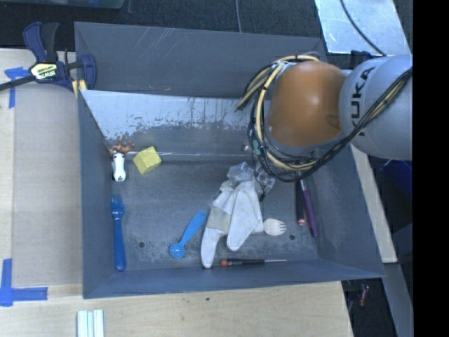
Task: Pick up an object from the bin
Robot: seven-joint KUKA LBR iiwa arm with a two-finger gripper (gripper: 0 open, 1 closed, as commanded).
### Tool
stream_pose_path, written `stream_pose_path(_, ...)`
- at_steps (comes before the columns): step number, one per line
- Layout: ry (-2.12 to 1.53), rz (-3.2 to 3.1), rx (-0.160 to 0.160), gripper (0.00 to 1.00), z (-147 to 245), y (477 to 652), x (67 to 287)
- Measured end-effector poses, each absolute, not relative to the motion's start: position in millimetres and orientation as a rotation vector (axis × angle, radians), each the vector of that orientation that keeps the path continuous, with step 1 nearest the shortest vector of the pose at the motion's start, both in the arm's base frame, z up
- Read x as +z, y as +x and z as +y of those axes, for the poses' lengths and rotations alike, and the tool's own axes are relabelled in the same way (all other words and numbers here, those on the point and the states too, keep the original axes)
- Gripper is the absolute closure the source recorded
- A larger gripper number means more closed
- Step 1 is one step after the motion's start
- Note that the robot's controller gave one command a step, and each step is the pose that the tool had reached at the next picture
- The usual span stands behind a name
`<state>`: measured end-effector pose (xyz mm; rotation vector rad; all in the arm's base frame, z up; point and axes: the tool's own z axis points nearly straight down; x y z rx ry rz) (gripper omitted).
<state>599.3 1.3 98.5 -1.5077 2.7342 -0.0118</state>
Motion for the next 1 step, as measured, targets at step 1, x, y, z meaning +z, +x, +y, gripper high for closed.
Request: stream_pose_path(1, -1.505, 2.735, -0.012, 1.00, 1.2, 599.3, 114.3)
